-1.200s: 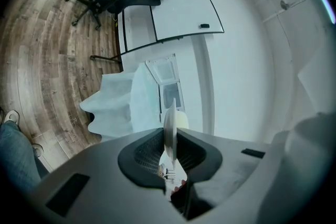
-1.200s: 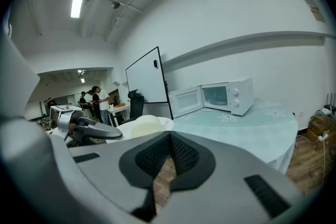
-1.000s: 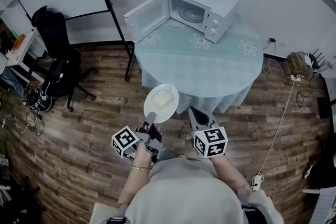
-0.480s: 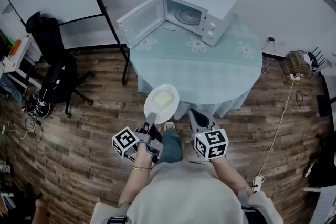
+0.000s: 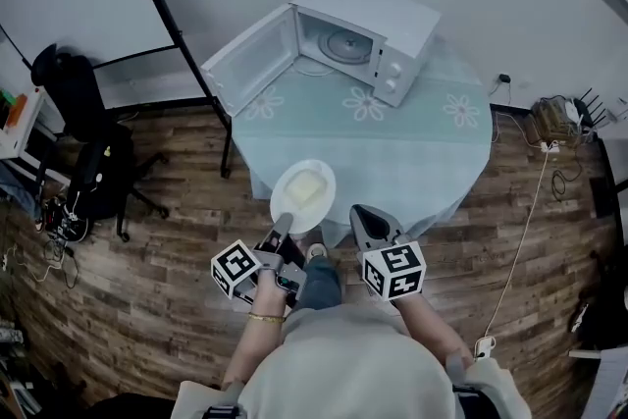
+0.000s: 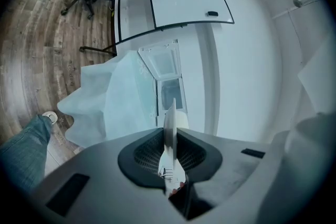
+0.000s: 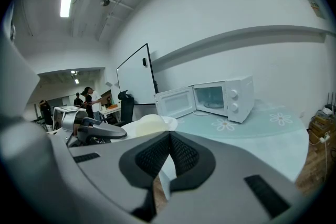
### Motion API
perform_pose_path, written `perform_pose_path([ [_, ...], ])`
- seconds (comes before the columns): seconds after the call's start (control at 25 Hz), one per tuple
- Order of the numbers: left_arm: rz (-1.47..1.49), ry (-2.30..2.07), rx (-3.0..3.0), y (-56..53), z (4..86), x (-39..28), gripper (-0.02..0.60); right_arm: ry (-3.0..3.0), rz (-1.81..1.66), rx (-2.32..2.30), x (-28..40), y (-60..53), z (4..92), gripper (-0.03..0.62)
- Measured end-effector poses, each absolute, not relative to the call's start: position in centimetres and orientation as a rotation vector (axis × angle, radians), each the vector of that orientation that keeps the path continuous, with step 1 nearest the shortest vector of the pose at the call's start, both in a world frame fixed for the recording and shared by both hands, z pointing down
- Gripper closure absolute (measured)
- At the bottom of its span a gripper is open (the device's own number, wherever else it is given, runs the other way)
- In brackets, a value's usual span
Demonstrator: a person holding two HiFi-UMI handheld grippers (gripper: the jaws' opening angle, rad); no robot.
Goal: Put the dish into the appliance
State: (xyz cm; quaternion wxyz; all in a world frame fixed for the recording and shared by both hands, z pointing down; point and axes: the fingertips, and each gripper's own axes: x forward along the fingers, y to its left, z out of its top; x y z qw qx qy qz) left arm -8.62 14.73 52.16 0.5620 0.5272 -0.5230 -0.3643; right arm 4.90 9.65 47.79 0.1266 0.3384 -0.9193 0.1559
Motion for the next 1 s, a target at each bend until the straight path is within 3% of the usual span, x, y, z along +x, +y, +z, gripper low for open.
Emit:
perform_pose_path([
  [1.0,-0.740,-1.165,1.265,-6.1,52.7,-17.7,0.531,-2.608,0.447,1.134,-3.0,-9.9,46.9,0.588],
])
